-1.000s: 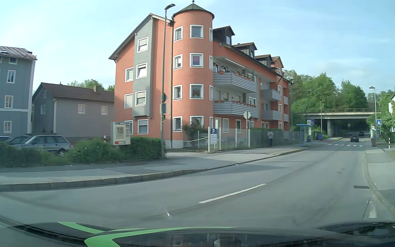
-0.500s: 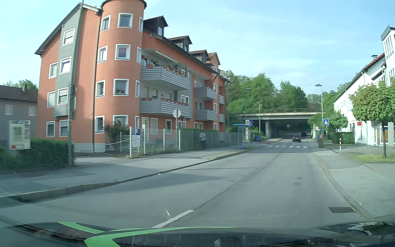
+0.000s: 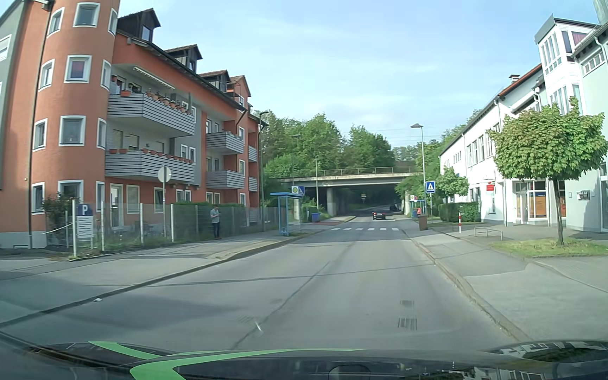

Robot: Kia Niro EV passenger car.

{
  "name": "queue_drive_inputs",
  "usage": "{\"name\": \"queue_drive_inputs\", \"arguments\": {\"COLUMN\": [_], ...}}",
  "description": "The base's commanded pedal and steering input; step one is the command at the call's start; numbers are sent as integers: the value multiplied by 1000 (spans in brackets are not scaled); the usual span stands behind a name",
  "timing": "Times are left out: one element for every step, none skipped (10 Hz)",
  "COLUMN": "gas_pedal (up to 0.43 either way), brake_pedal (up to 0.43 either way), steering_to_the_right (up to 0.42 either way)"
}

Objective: Follow the waypoints while adhering to traffic rules and regulations

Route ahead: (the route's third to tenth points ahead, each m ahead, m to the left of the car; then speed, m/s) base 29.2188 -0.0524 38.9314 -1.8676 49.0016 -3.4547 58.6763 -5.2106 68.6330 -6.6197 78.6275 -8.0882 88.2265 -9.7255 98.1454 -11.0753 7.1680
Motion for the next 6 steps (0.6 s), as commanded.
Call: {"name": "queue_drive_inputs", "arguments": {"gas_pedal": [287, 287, 287, 287, 287, 280], "brake_pedal": [0, 0, 0, 0, 0, 0], "steering_to_the_right": [140, 118, 92, 74, 65, 57]}}
